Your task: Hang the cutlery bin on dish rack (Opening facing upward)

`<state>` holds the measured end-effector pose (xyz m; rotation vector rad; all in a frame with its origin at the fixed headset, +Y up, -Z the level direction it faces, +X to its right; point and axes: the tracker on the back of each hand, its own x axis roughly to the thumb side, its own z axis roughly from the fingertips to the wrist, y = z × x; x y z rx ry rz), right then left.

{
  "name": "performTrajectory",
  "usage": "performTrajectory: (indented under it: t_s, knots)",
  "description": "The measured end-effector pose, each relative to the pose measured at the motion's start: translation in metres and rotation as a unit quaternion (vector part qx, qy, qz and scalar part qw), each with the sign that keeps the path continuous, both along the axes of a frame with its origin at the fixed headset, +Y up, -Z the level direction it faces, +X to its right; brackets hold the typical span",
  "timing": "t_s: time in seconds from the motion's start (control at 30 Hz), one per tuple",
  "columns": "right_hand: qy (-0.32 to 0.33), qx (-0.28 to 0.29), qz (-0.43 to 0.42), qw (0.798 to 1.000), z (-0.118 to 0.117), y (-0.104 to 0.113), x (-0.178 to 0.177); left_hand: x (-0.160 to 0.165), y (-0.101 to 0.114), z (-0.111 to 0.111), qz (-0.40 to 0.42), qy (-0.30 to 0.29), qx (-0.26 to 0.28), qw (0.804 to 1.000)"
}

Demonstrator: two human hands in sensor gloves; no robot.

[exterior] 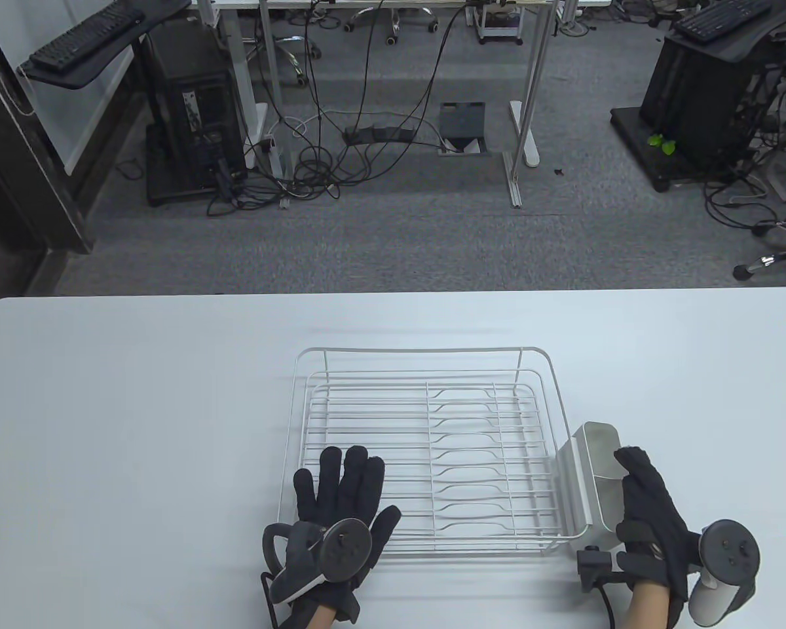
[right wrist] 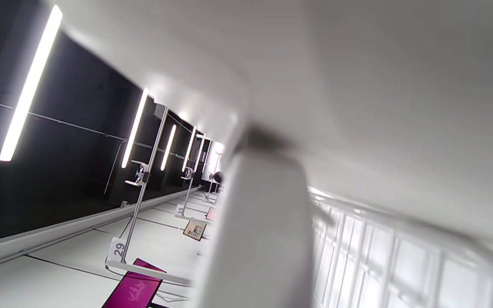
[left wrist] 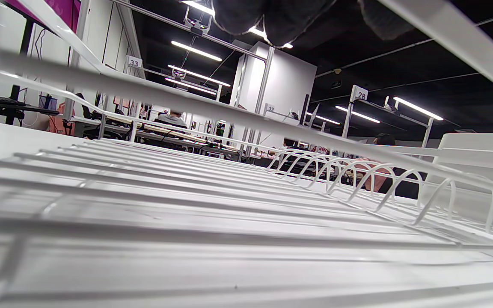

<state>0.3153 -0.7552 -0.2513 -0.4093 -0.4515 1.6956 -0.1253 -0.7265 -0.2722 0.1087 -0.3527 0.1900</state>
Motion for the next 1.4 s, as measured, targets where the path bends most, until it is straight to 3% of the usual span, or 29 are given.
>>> performTrajectory:
  t_s: [0.27,0.53,0.87,1.07,1.4]
  knots:
    - [-0.015,-0.002,0.110,0.994,0.010,0.026,-0.006,0.000,0.000,0.000,0.000,0.000,0.000,1.000]
    - [-0.045,0.088,0.148,0.984,0.019,0.046,-0.028,0.000,0.000,-0.001,0.000,0.000,0.000,1.000]
    - [0.021,0.149,0.205,0.967,0.014,0.058,-0.069,0.000,0.000,-0.001,0.000,0.001,0.000,1.000]
    - [0.085,0.140,0.291,0.943,0.007,0.062,-0.110,0.000,0.000,-0.001,0.000,0.001,0.000,1.000]
    - [0.196,0.086,0.421,0.881,-0.002,0.050,-0.179,0.000,0.000,-0.001,-0.001,0.001,-0.001,1.000]
